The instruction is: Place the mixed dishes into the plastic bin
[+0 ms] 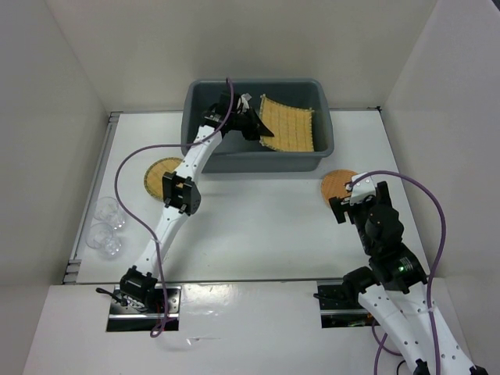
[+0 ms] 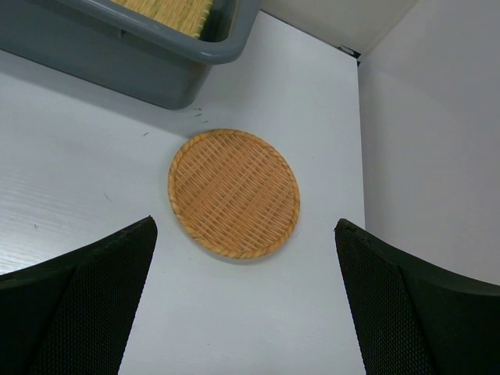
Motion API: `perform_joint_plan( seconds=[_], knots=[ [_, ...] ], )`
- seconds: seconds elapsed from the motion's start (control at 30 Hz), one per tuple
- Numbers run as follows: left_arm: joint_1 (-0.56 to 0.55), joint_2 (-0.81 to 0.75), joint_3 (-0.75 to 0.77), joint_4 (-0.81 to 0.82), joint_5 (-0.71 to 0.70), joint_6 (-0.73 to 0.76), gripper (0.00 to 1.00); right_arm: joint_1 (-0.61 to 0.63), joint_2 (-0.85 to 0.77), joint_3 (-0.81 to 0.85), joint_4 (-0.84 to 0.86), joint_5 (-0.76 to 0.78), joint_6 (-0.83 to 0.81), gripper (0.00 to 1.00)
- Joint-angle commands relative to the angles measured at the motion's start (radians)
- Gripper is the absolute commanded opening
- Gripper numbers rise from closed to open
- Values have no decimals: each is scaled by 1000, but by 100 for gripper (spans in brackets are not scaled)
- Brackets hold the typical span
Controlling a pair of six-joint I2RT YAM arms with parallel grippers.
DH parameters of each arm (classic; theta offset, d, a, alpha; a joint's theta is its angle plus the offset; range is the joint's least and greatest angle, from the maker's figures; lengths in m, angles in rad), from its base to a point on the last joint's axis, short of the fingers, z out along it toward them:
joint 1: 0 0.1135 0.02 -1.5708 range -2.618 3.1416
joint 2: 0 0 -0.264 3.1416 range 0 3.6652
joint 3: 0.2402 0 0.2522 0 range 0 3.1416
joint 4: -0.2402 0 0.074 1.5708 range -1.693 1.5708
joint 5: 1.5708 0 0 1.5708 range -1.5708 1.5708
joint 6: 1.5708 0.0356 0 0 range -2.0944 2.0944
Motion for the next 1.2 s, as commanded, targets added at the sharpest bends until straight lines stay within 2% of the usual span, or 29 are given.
perform_joint_plan(
  seconds=[0.0, 0.23, 0.27, 0.3, 0.37, 0.5, 0.63, 0.67, 0.7, 0.77, 1.0, 1.17],
  knots=[
    [-1, 43, 54, 96, 3, -66, 8, -5, 20, -10, 42, -5, -1, 99],
    [-10, 87, 54, 115, -8, -112, 15, -5, 30, -10, 42, -19, -10, 99],
    [-10, 87, 54, 124, -8, -123, 18, -5, 30, -10, 33, -28, -21, 99],
    [-10, 97, 54, 124, -8, -133, 24, -5, 30, -10, 33, -38, -21, 99],
    [-10, 97, 54, 124, 3, -133, 26, -5, 30, -10, 24, -39, -30, 99],
    [-10, 97, 54, 124, 3, -124, 52, -5, 40, -10, 24, -48, -30, 99],
    [-1, 78, 54, 115, 3, -103, 68, -5, 50, -10, 24, -48, -30, 99],
    [-1, 69, 54, 104, 3, -103, 83, -5, 50, -10, 24, -48, -30, 99],
    [-1, 69, 54, 94, 3, -92, 91, -5, 60, -10, 15, -58, -30, 99],
    [9, 40, 54, 93, -7, -72, 100, -5, 60, -10, 15, -72, -41, 99],
    [38, -100, 54, -50, -121, 31, 100, -90, 71, 10, -5, -109, -41, 99],
    [73, -109, 54, -207, -123, 72, 100, -117, 71, 39, -42, -92, -82, 99]
  ],
)
